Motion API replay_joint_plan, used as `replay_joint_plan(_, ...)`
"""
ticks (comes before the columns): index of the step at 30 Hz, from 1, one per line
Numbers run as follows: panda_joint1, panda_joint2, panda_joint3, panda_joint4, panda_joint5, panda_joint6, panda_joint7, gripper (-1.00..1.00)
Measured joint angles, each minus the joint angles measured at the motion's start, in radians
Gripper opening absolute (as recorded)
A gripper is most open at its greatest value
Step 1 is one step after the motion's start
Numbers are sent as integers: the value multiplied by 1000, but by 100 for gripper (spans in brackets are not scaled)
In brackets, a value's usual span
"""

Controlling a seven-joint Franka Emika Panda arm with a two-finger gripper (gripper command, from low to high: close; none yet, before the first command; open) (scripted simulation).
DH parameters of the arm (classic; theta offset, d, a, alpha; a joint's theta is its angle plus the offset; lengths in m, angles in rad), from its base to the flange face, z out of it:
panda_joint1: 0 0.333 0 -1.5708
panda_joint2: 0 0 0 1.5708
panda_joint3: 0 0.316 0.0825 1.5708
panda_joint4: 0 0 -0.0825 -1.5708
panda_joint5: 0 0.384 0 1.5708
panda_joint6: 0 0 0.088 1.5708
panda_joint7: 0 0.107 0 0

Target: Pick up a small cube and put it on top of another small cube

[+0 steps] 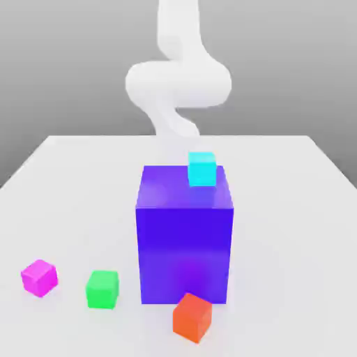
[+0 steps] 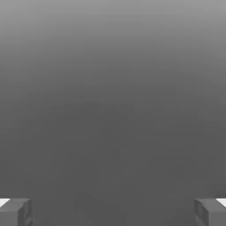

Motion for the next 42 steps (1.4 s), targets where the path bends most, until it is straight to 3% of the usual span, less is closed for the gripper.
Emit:
replay_joint_plan(14, -296, 455, -25, -145, 32, 225, 611, 0)
replay_joint_plan(26, -477, 839, -124, -269, 47, 416, 1138, 0)
replay_joint_plan(32, -520, 1050, -96, -253, 122, 567, 1156, 0)
replay_joint_plan(33, -533, 1084, -81, -247, 130, 593, 1150, -100)
replay_joint_plan(42, -522, 1038, -96, -256, 112, 560, 1164, -100)
